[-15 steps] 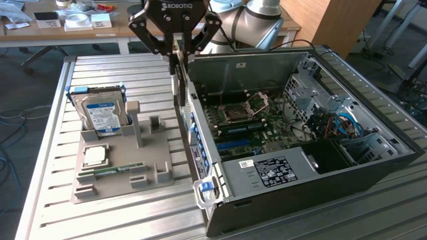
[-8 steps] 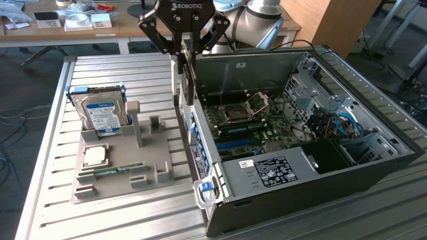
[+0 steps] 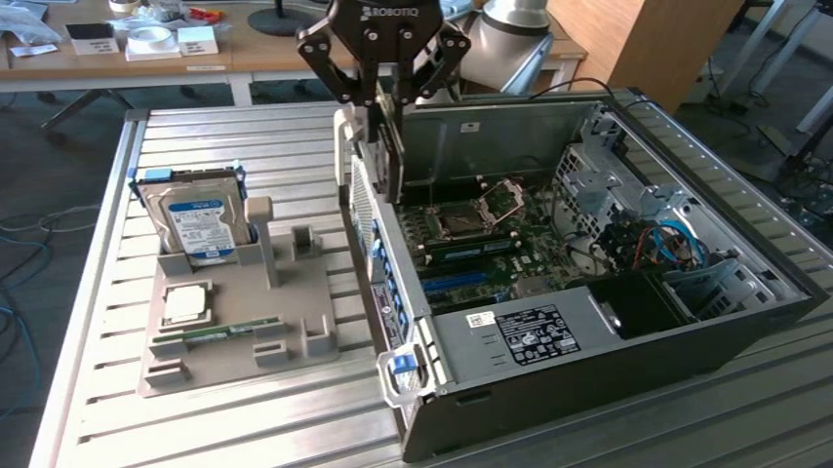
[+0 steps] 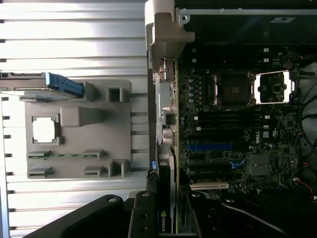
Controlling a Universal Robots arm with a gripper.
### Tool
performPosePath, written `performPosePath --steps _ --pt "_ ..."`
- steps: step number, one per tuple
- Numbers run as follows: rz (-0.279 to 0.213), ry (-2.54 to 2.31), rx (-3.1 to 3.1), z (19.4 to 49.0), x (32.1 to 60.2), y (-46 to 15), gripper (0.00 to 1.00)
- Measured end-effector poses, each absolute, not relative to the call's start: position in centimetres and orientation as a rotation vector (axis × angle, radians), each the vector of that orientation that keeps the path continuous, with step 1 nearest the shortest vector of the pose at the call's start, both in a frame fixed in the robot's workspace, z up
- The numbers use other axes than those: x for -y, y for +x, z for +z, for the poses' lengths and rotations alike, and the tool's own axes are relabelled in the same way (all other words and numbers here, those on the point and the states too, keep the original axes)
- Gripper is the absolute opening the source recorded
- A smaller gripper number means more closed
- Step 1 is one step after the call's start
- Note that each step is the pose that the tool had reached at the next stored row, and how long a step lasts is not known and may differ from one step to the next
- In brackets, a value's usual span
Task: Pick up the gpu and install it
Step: 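Pick up the gpu and move the gpu toward the slot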
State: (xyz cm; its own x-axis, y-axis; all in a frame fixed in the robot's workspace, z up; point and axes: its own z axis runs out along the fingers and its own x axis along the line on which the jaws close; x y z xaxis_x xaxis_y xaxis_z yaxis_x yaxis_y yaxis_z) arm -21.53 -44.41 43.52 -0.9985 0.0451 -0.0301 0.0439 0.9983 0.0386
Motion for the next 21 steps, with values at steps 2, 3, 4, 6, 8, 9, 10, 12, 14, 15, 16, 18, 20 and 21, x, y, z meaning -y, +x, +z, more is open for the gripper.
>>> performPosePath --steps 2,3,4,6,8,9,10,12,14,15,16,18,20,21 --pt "0.059 0.069 -3.109 43.5 44.4 -21.1 0.27" --pt "0.059 0.069 -3.109 43.5 44.4 -21.0 0.27" --pt "0.059 0.069 -3.109 43.5 44.4 -20.8 0.27" --pt "0.059 0.069 -3.109 43.5 44.4 -20.4 0.27" --pt "0.059 0.069 -3.109 43.5 44.4 -20.0 0.27" --pt "0.059 0.069 -3.109 43.5 44.4 -19.9 0.27" --pt "0.059 0.069 -3.109 43.5 44.4 -19.7 0.27" --pt "0.059 0.069 -3.109 43.5 44.4 -19.4 0.27" --pt "0.059 0.069 -3.109 43.5 44.4 -19.1 0.27" --pt "0.059 0.069 -3.109 43.5 44.4 -19.0 0.27" --pt "0.059 0.069 -3.109 43.5 44.4 -18.8 0.27" --pt "0.059 0.069 -3.109 43.5 44.4 -18.6 0.27" --pt "0.059 0.069 -3.109 43.5 44.4 -18.3 0.27" --pt "0.059 0.069 -3.109 43.5 44.4 -18.1 0.27"
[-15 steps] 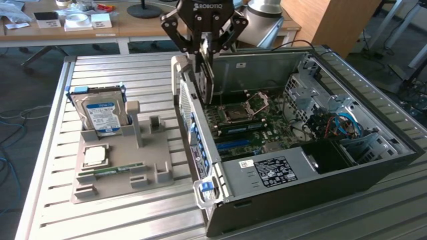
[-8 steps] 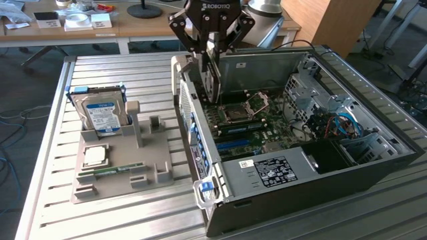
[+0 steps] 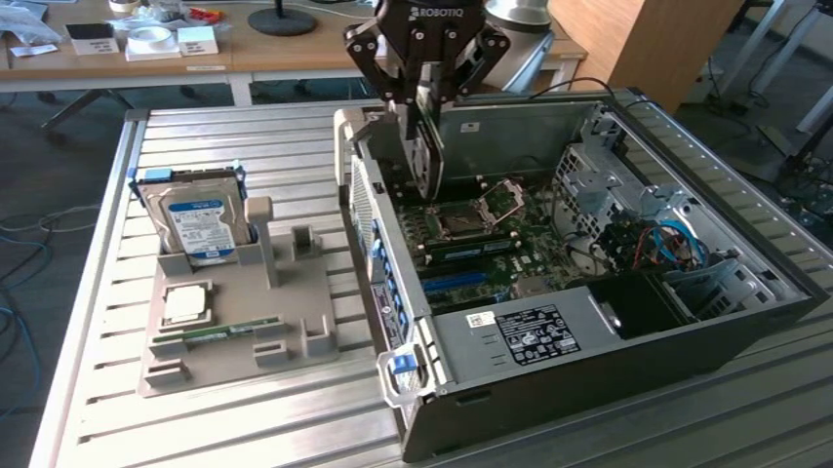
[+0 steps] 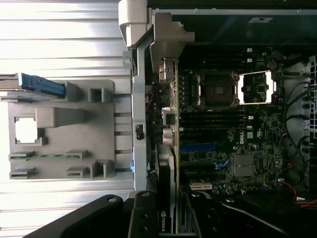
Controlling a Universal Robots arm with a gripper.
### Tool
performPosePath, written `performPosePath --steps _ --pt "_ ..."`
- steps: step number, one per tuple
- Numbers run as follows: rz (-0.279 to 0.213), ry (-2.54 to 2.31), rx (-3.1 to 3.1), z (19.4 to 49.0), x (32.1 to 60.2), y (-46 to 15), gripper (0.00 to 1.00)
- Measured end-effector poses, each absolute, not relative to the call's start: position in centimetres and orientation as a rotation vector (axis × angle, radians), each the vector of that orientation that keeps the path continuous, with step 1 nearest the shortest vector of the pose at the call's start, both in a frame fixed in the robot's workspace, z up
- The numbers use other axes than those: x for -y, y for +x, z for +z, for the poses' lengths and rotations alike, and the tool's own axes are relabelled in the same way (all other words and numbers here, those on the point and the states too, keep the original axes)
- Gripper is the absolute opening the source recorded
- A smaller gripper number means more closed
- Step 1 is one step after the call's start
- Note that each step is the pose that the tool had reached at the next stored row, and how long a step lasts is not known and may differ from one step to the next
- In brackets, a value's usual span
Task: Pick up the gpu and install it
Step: 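Pick up the gpu and move the gpu toward the slot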
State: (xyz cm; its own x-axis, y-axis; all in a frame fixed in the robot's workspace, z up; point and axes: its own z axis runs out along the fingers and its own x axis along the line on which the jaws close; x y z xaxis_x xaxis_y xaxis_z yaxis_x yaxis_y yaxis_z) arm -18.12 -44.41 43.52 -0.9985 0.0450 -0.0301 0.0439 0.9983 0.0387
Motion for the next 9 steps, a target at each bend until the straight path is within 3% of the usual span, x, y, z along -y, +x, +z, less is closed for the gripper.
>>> performPosePath --steps 9 --pt "0.059 0.069 -3.109 43.5 44.4 -16.7 0.27"
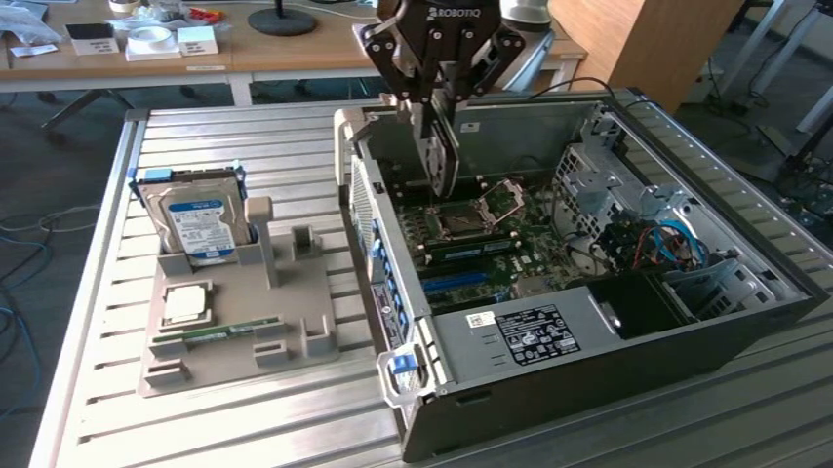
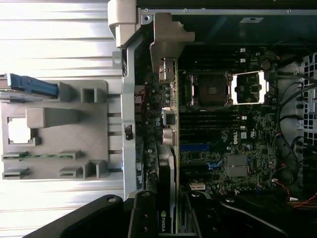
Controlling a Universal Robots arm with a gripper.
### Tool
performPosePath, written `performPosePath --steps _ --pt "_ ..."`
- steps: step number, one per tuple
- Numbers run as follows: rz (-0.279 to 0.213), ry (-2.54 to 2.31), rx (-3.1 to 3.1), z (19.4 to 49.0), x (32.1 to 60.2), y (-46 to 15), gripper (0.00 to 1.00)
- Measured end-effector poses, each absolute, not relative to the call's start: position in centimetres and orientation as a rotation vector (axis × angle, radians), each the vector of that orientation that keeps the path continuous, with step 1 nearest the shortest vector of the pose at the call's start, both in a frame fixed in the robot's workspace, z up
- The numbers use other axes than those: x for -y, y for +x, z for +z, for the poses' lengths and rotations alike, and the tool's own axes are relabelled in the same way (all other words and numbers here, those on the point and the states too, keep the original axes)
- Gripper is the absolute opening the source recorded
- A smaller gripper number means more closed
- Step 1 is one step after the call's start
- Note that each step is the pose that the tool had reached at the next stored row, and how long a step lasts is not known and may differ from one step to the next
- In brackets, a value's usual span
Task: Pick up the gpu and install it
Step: 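Pick up the gpu and move the gpu toward the slot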
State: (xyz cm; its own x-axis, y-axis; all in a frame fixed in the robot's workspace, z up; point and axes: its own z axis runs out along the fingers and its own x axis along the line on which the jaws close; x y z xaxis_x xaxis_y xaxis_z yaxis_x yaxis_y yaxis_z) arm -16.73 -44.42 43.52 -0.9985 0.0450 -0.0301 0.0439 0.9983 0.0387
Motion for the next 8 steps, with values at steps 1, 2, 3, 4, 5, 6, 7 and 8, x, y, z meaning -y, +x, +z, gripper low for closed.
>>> performPosePath --steps 1,2,3,4,5,6,7,8 --pt "0.059 0.069 -3.109 43.5 44.4 -16.5 0.27" --pt "0.059 0.069 -3.109 43.5 44.4 -16.3 0.27" --pt "0.059 0.069 -3.109 43.5 44.4 -16.2 0.27" --pt "0.059 0.069 -3.109 43.5 44.4 -16.0 0.27" --pt "0.059 0.069 -3.109 43.5 44.4 -15.7 0.27" --pt "0.059 0.069 -3.109 43.5 44.4 -15.5 0.27" --pt "0.059 0.069 -3.109 43.5 44.4 -15.3 0.27" --pt "0.059 0.069 -3.109 43.5 44.4 -15.1 0.27"
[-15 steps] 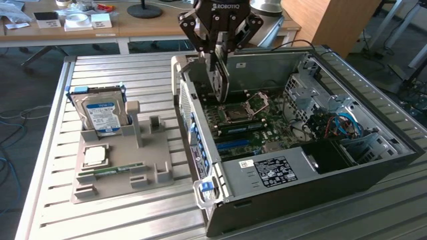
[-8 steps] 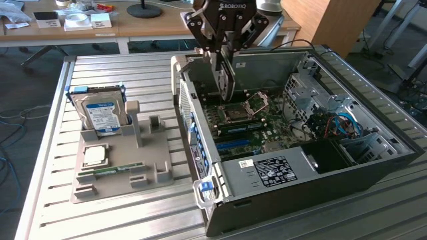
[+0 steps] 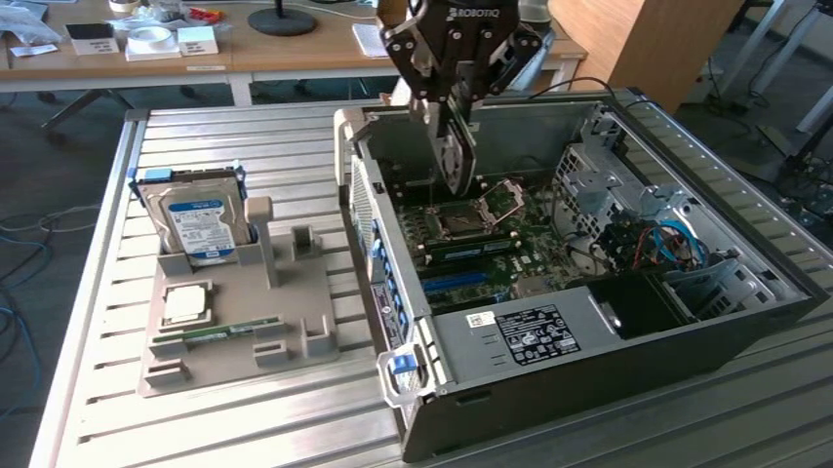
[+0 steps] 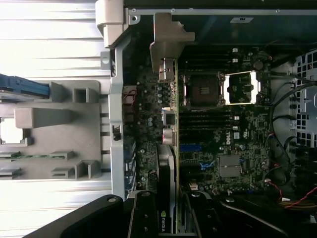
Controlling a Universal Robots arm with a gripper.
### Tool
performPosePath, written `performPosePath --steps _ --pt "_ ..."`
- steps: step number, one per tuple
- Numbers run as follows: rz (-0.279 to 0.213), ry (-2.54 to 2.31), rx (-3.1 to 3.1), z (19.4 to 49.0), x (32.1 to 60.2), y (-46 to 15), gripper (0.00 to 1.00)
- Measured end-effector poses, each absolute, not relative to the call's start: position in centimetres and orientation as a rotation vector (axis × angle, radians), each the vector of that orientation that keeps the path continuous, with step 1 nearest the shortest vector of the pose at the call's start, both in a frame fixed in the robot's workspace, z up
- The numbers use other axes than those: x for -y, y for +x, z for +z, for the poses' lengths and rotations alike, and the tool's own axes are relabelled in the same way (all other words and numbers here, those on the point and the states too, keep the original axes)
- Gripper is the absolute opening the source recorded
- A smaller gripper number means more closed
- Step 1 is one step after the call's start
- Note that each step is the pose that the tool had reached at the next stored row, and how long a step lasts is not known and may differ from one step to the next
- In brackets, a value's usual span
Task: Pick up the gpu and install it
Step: 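Pick up the gpu and move the gpu toward the slot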
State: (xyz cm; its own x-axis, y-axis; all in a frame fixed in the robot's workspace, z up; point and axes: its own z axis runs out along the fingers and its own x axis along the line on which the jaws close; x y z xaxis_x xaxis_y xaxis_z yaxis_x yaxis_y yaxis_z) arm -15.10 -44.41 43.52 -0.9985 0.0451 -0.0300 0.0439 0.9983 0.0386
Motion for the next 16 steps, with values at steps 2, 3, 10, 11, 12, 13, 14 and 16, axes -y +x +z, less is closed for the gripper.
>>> performPosePath --steps 2,3,10,11,12,13,14,16 --pt "0.059 0.069 -3.109 43.5 44.4 -14.6 0.27" --pt "0.059 0.069 -3.109 43.5 44.4 -14.4 0.27" --pt "0.059 0.069 -3.109 43.5 44.4 -12.9 0.27" --pt "0.059 0.069 -3.109 43.5 44.4 -12.7 0.27" --pt "0.059 0.069 -3.109 43.5 44.4 -12.6 0.27" --pt "0.059 0.069 -3.109 43.5 44.4 -12.4 0.27" --pt "0.059 0.069 -3.109 43.5 44.4 -12.3 0.27" --pt "0.059 0.069 -3.109 43.5 44.4 -11.9 0.27"
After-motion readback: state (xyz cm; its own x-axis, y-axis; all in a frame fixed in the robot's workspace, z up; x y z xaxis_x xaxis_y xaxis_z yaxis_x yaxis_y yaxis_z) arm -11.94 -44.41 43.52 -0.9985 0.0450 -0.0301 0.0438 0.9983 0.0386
